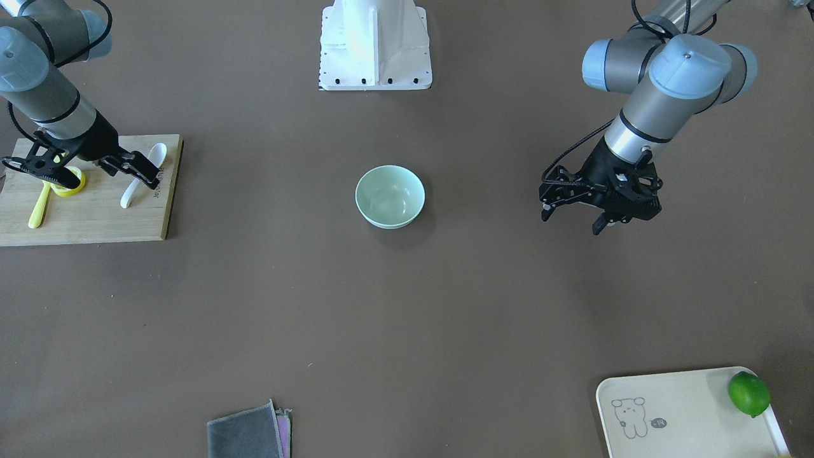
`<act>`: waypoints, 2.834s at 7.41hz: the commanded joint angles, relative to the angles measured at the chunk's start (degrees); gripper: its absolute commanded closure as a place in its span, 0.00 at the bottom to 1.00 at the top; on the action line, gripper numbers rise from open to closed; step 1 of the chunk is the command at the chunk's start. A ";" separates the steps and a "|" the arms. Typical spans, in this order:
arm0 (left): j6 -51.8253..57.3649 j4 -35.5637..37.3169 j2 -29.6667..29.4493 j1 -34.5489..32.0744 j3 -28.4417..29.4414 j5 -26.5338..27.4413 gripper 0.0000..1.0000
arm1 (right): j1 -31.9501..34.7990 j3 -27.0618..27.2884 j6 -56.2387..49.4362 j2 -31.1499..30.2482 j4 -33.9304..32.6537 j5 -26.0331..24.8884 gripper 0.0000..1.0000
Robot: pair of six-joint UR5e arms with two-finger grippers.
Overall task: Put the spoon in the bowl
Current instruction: 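Lower the right gripper onto the white spoon handle and grasp it, then lift the white spoon and carry it toward the bowl with the right gripper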
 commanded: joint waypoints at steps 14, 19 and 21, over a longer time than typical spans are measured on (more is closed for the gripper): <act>0.26 -0.09 -0.04 0.00 0.37 0.00 0.02 | 0.32 3.56 1.76 0.64 -0.52 -1.38 1.00; 5.40 -3.67 6.78 -3.06 -1.21 -0.70 0.02 | 4.82 8.16 1.76 22.97 -20.56 -2.60 1.00; 7.73 -3.69 9.53 -6.84 -0.87 -0.61 0.02 | 0.88 4.15 1.84 33.89 -24.43 -8.81 1.00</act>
